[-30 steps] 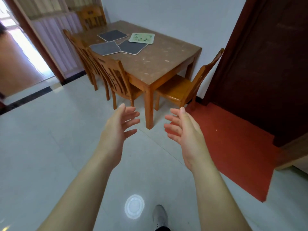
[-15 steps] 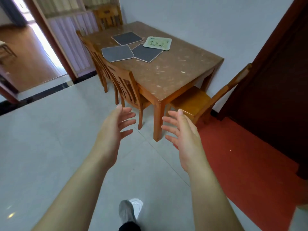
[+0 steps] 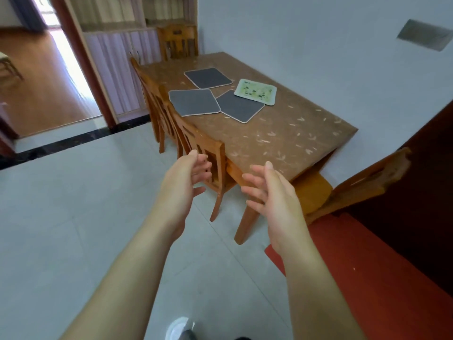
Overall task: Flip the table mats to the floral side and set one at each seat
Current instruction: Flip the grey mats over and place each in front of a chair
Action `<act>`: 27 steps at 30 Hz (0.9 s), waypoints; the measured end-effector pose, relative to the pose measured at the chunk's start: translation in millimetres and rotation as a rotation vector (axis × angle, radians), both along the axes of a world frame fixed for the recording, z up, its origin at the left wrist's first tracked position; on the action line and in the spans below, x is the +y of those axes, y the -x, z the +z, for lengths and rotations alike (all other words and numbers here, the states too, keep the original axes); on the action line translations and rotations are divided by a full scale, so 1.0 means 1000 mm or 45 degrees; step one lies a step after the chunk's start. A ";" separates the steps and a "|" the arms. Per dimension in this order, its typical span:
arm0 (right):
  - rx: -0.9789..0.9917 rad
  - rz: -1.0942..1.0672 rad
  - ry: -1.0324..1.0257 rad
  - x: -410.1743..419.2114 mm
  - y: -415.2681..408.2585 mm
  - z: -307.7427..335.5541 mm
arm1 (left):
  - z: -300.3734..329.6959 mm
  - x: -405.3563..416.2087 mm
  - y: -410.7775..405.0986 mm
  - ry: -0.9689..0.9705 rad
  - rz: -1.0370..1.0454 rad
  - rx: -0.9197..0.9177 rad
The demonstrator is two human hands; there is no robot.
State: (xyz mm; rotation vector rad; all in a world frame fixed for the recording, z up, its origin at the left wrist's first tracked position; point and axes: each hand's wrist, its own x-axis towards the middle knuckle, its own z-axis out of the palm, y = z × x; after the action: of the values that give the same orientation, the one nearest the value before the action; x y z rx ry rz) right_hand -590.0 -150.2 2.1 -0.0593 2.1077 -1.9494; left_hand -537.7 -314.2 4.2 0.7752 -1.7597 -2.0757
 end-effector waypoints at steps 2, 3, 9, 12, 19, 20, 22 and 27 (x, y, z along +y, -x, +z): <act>-0.007 0.016 0.003 -0.020 0.017 -0.002 | -0.001 -0.018 0.015 0.005 0.002 -0.005; -0.015 0.015 0.004 -0.028 0.026 -0.003 | -0.002 -0.027 0.023 0.006 -0.001 -0.012; -0.077 -0.026 0.048 -0.070 0.102 -0.020 | -0.011 -0.072 0.088 0.006 0.012 -0.053; -0.124 -0.041 0.067 -0.092 0.148 -0.031 | -0.016 -0.092 0.131 0.029 0.019 -0.081; -0.188 0.005 0.131 -0.139 0.265 -0.036 | -0.009 -0.133 0.243 0.089 0.015 -0.139; -0.189 0.022 0.131 -0.146 0.280 -0.035 | -0.008 -0.138 0.256 0.109 0.022 -0.145; -0.191 0.049 0.116 -0.163 0.307 -0.035 | -0.006 -0.151 0.278 0.132 0.065 -0.161; -0.249 0.102 0.048 -0.214 0.354 -0.038 | -0.003 -0.195 0.308 0.119 0.172 -0.185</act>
State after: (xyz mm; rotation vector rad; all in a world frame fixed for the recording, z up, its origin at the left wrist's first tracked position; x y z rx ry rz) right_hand -944.1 -364.1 -35.9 0.0377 1.9149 -1.8669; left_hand -845.8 -509.4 1.4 1.0102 -1.8100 -1.8781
